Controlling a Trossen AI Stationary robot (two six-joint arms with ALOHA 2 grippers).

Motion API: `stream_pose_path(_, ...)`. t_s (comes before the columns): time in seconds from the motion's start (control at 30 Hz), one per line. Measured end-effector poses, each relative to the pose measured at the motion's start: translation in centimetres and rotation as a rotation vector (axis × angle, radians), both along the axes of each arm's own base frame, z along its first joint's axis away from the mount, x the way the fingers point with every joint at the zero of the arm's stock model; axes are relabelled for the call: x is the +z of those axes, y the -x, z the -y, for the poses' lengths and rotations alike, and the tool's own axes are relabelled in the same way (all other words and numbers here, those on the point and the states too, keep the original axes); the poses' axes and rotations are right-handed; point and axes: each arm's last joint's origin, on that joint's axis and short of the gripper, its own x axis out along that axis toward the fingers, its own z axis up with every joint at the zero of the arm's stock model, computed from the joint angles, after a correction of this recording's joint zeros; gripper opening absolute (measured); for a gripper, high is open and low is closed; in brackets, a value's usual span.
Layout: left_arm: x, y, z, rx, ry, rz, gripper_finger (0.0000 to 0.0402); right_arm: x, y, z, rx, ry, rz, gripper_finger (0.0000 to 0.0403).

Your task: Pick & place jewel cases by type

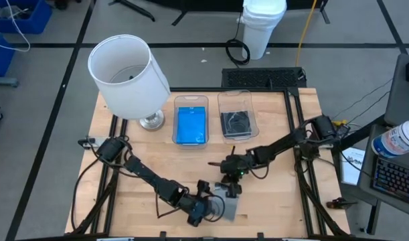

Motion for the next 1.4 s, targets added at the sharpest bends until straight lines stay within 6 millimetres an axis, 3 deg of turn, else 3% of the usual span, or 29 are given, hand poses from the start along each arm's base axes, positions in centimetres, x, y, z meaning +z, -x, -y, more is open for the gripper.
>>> stream_pose_path(0.23,-0.7,-0.4,0.0,-0.063,-0.114,0.042,0.0393,0.1,-0.4,1.3,0.037,-0.036,0.013,0.0000)
stream_pose_path(0.63,-1.1,-1.0,0.1,-0.100,-0.159,0.098,0.0393,1.0,0.1,0.1,0.076,0.031,0.032,0.0000)
stream_pose_path(0.97,-1.2,-1.1,-0.4,-0.014,-0.199,0.109,0.0392,5.8,3.6,-0.4,-0.020,0.191,-0.043,0.0000)
stream_pose_path(1.4,-1.3,-1.5,-1.3,0.008,-0.153,0.093,0.0392,5.6,7.7,-2.3,-0.205,0.219,-0.349,0.0000)
